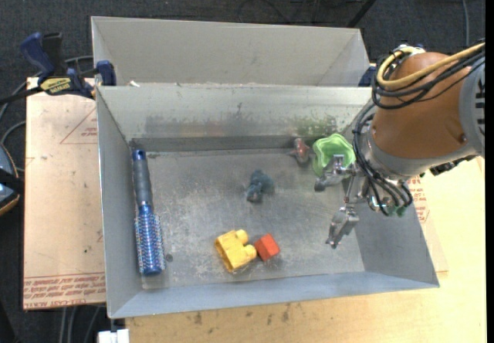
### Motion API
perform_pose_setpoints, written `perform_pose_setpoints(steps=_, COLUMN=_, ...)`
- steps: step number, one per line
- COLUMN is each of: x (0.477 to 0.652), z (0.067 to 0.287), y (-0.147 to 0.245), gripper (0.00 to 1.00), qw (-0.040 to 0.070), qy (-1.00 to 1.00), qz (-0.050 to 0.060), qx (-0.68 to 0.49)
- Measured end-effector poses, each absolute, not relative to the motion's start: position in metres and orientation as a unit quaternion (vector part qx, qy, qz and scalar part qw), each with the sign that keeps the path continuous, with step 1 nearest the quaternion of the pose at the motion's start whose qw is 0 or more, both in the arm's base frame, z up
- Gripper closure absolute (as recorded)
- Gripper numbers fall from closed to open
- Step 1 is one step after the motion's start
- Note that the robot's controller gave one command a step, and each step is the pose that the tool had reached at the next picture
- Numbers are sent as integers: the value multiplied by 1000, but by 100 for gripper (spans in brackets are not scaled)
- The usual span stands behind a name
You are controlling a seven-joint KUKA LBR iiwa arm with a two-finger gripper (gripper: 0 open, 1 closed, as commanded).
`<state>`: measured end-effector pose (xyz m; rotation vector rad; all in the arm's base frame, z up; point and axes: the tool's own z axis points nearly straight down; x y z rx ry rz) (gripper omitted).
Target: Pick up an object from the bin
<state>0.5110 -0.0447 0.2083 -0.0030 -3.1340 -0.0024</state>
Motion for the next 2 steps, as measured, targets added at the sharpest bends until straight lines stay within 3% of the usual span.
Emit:
perform_pose_setpoints(steps=1, x=513, z=212, y=-44, gripper=100, qw=0, qy=-1000, qz=0, qx=0)
perform_pose_setpoints(steps=2, x=492, z=244, y=-68, gripper=100, qw=-2, qy=-997, qz=0, qx=71)
